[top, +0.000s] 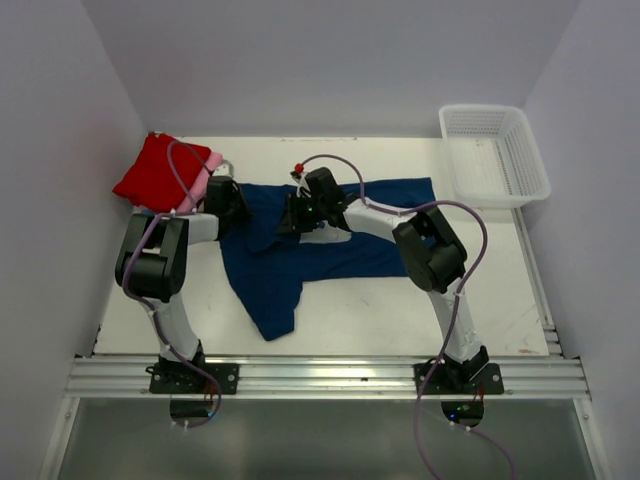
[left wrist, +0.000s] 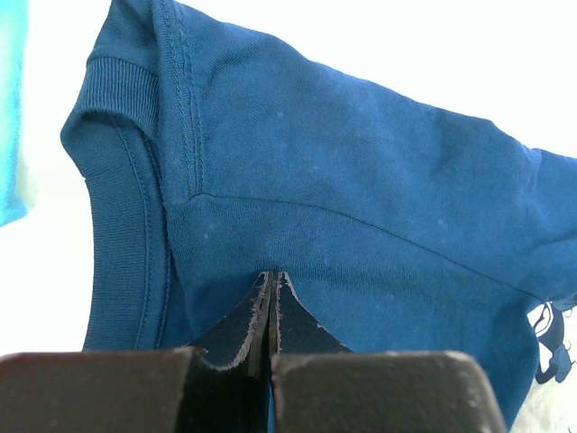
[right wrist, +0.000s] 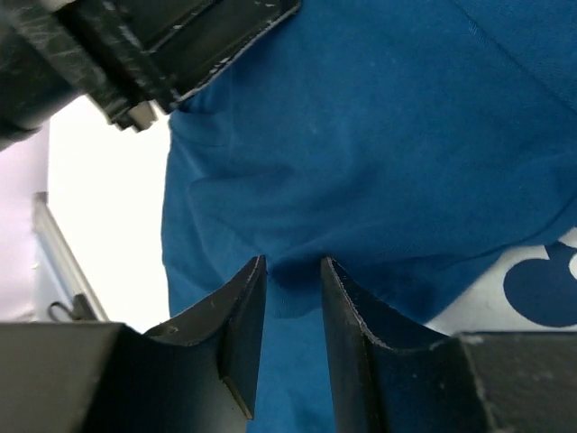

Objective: Fold and stack the t-shirts
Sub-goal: Fold the flattened tshirt in 1/3 of the way

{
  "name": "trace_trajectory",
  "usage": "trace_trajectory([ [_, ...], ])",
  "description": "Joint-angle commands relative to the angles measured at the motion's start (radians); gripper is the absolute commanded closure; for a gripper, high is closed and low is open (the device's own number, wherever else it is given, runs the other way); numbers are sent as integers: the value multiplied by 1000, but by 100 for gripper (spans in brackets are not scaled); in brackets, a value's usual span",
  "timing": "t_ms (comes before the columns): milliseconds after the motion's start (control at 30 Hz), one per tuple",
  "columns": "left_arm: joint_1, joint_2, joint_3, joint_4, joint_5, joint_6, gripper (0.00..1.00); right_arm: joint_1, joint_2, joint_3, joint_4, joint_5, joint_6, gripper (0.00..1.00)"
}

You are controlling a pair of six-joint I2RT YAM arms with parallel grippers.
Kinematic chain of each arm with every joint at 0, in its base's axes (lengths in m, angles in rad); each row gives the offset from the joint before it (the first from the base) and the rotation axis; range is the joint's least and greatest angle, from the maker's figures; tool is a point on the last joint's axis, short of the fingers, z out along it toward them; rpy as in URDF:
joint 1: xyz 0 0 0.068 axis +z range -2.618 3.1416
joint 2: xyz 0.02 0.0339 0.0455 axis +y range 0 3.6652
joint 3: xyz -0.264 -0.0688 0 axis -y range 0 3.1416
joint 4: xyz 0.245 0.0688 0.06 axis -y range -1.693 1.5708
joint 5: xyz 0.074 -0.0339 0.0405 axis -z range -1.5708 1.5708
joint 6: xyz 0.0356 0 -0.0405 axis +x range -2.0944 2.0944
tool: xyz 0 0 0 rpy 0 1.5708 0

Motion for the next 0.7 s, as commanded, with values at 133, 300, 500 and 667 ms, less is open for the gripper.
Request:
trace_trajectory([
  [133,12,-51,-25,23,13,-5,100,39,-68,5,-154,209,-82,64],
  [300,12,-54,-30,24,20,-8,100,53,-118,-10,-186,265,-108,62],
  [500,13,-51,-36,27,21,-11,100,57,-173,-33,-192,299,-131,62],
  [667,13,-48,-38,26,23,-12,100,62,-165,-7,-229,342,-143,67],
])
